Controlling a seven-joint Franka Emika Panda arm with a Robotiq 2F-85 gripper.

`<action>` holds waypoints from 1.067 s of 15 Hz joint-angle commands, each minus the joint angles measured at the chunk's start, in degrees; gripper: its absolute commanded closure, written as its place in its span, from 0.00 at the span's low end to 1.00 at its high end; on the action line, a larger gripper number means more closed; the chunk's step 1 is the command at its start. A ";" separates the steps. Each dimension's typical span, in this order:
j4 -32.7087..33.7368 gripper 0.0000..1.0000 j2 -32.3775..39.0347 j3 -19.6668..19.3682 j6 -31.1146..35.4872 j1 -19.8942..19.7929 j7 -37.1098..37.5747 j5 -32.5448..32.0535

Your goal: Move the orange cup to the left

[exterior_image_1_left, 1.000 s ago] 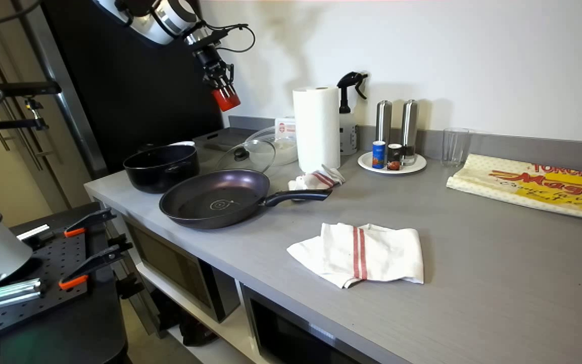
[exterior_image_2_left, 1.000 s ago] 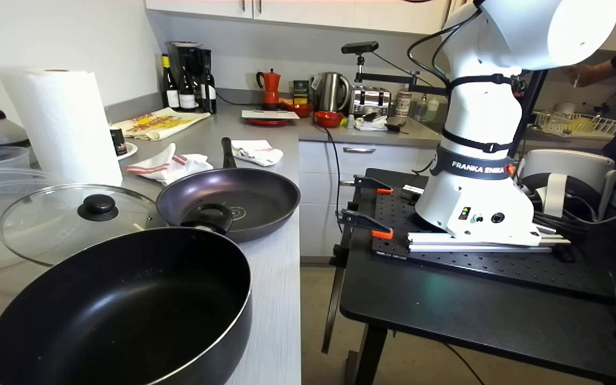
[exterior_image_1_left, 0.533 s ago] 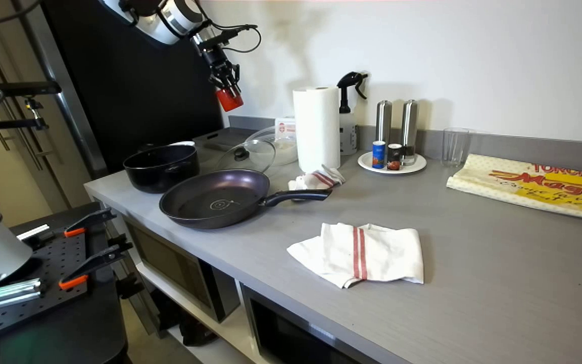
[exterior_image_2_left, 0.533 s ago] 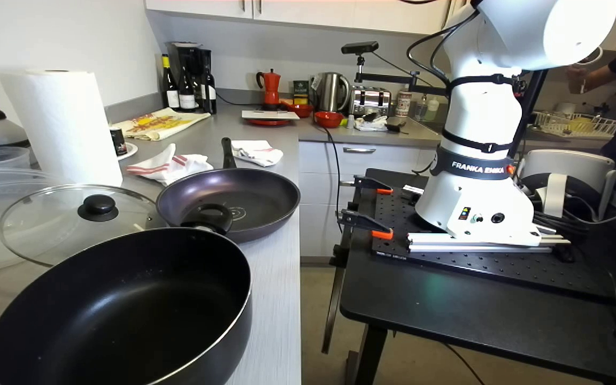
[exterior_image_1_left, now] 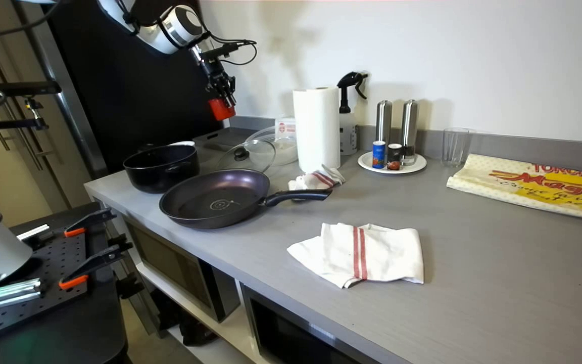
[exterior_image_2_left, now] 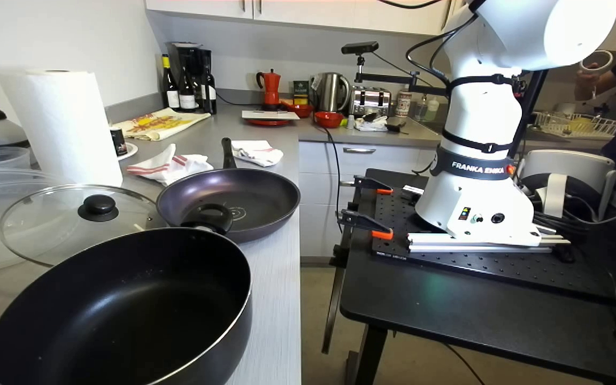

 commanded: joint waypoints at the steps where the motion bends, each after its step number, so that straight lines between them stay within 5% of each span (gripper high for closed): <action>1: 2.85 0.96 2.54 0.34 0.44 0.30 -4.71 2.47; 16: 1.15 0.96 5.80 1.38 2.35 1.01 -8.99 5.59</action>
